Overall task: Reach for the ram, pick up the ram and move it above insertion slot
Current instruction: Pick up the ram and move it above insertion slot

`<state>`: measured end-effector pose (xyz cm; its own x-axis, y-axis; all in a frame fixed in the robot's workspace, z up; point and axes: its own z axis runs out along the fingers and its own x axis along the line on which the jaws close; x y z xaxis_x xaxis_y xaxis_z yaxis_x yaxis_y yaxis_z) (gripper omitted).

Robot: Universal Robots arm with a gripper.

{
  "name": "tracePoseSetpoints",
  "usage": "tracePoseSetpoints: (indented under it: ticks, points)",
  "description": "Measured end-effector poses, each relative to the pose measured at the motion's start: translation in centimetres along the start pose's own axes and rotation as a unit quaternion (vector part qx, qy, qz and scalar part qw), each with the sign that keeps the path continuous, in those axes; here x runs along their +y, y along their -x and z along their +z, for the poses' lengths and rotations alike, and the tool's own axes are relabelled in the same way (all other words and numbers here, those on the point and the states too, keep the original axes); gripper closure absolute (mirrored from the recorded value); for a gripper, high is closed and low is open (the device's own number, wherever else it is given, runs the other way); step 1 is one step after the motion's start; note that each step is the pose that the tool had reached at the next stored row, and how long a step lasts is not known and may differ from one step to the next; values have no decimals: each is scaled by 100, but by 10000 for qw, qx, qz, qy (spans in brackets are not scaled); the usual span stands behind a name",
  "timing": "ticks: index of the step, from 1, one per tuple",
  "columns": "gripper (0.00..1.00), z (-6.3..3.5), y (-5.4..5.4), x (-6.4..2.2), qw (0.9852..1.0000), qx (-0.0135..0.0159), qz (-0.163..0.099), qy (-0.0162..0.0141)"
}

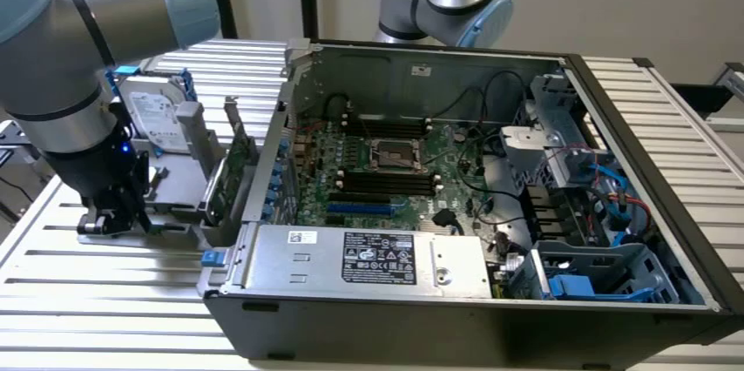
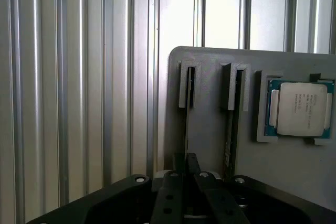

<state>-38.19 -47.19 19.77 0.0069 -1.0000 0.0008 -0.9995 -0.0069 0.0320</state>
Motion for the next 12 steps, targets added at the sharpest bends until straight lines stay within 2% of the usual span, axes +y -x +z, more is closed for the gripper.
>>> tracePoseSetpoints:
  ticks: [3, 6, 12]
  points:
    - [87, -26, 0, 1, 10000, 0, 0, 2]
    - [87, -95, 0, 1, 10000, 0, 0, 13]
    - [87, -323, 0, 2, 10000, 0, 0, 59]
